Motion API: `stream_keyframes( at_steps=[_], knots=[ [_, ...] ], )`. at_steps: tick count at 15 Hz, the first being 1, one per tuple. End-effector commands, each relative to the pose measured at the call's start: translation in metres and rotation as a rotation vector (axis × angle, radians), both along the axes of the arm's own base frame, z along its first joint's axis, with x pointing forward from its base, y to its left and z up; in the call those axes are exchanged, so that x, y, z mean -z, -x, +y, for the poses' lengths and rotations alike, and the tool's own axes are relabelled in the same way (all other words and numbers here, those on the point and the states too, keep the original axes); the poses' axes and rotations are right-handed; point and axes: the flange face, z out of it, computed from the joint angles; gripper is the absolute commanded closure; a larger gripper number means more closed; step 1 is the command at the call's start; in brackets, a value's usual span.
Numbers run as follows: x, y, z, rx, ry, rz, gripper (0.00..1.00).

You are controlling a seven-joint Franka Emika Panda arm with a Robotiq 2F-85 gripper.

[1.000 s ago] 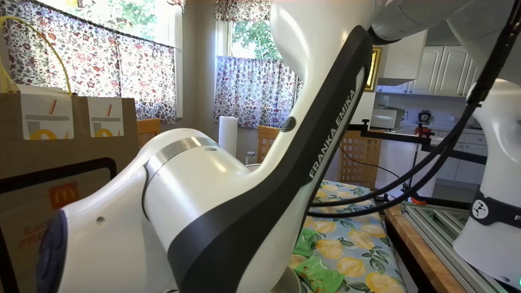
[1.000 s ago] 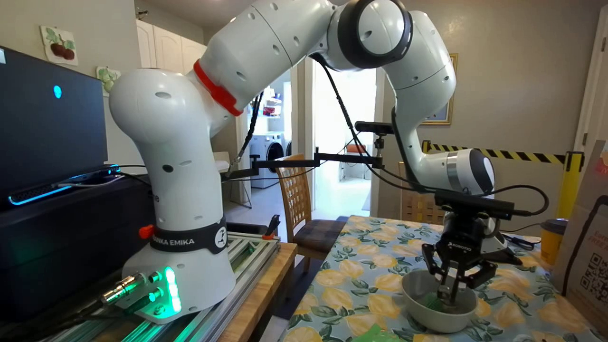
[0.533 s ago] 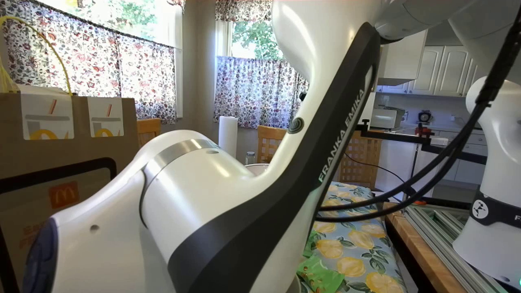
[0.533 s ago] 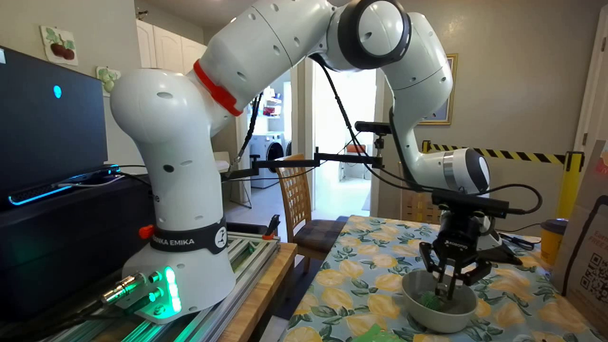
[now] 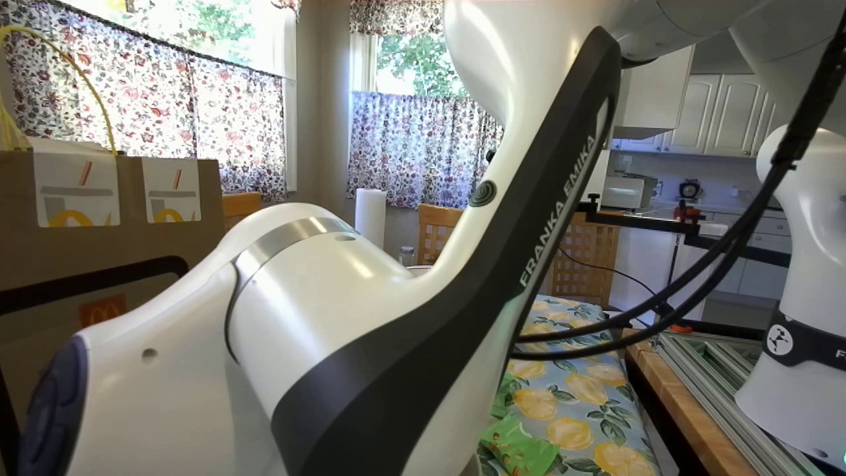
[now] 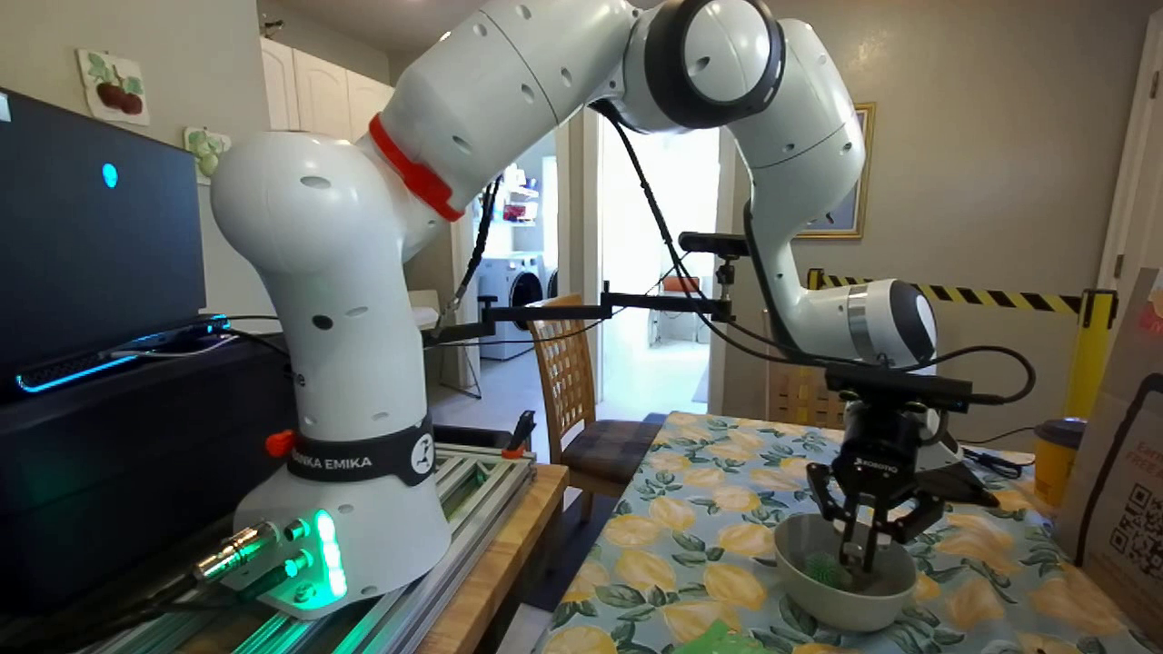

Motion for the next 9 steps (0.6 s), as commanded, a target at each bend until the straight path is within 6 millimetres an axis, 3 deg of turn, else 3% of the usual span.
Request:
stream_keyframes(
  at_steps=[1, 9],
  knots=[
    [-0.0053, 0.0018, -0.0052, 0.007, 0.019, -0.033, 0.96],
    [-0.0069, 0.0102, -0.0125, -0.005, 0.081, 0.008, 0.96]
  ],
)
